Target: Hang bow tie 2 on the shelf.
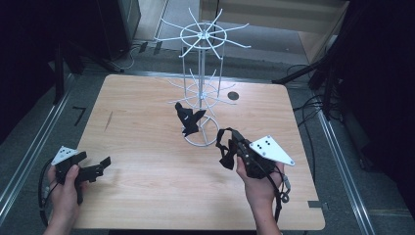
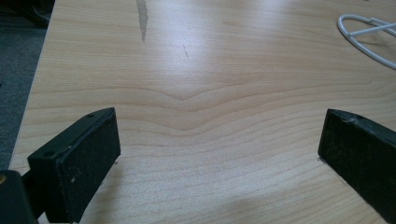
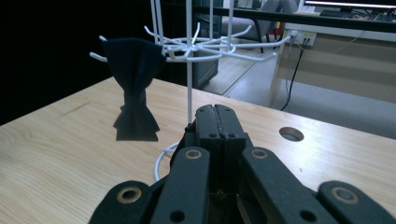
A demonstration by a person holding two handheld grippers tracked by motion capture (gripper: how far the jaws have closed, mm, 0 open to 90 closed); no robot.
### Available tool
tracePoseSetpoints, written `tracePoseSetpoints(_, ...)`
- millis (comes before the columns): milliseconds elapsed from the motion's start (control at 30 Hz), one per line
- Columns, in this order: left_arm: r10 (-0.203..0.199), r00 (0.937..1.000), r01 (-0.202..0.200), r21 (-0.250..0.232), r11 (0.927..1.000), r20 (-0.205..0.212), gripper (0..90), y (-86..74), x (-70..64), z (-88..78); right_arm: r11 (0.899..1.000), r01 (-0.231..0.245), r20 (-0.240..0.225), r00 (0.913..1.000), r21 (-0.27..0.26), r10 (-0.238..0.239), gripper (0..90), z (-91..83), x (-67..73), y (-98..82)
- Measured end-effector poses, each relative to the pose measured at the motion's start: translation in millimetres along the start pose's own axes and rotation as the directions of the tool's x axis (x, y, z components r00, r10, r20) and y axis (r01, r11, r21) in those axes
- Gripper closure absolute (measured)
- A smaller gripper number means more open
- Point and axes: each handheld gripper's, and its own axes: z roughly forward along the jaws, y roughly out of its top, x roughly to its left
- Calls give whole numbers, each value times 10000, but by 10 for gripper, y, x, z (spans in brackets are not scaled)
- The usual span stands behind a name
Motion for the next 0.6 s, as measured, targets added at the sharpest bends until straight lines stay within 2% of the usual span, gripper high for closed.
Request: tracePoseSetpoints(600,-22,10000,22,25,10000,25,0,1,3,1,9986,254,-360,9990,-454,-270,900,33,148,221)
